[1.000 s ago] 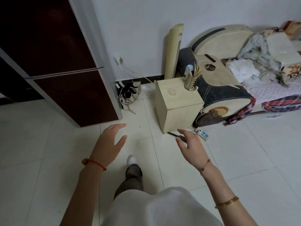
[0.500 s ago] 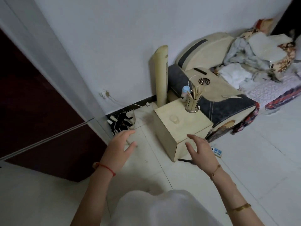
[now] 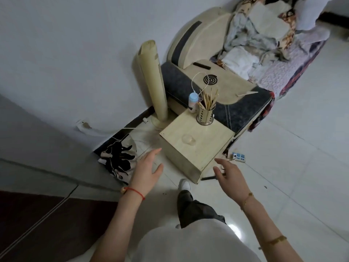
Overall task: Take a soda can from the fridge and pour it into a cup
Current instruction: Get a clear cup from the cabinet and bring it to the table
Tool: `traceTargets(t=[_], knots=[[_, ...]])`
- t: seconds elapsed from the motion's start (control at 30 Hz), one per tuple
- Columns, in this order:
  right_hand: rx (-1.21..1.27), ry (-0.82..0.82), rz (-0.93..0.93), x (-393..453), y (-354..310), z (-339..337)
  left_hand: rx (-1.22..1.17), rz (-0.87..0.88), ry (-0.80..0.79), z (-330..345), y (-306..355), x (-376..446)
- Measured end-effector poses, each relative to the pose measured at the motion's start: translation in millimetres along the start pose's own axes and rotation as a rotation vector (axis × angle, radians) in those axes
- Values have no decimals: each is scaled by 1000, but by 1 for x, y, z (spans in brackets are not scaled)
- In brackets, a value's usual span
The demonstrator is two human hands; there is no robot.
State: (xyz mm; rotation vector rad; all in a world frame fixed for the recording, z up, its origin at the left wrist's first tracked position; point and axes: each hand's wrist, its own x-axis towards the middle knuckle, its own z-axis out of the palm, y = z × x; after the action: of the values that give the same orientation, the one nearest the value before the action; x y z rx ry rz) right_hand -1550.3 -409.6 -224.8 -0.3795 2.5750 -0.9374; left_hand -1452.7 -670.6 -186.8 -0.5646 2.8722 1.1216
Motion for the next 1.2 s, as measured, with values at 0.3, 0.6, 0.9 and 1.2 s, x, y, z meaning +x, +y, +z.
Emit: traceTargets(t=[0.3,0.6,0.9,1.2], knots=[[55,13,152,106,-2,14,-3,-78,-211,17,-22,136],[170,34,375,230,4,25,23,-62,-331,40,-41,258],[399,-44,727,283,53,77,133,-26,-605,123,-81,328],[529,42,854,307,100,159,187,-2,-709,210,-140,363]])
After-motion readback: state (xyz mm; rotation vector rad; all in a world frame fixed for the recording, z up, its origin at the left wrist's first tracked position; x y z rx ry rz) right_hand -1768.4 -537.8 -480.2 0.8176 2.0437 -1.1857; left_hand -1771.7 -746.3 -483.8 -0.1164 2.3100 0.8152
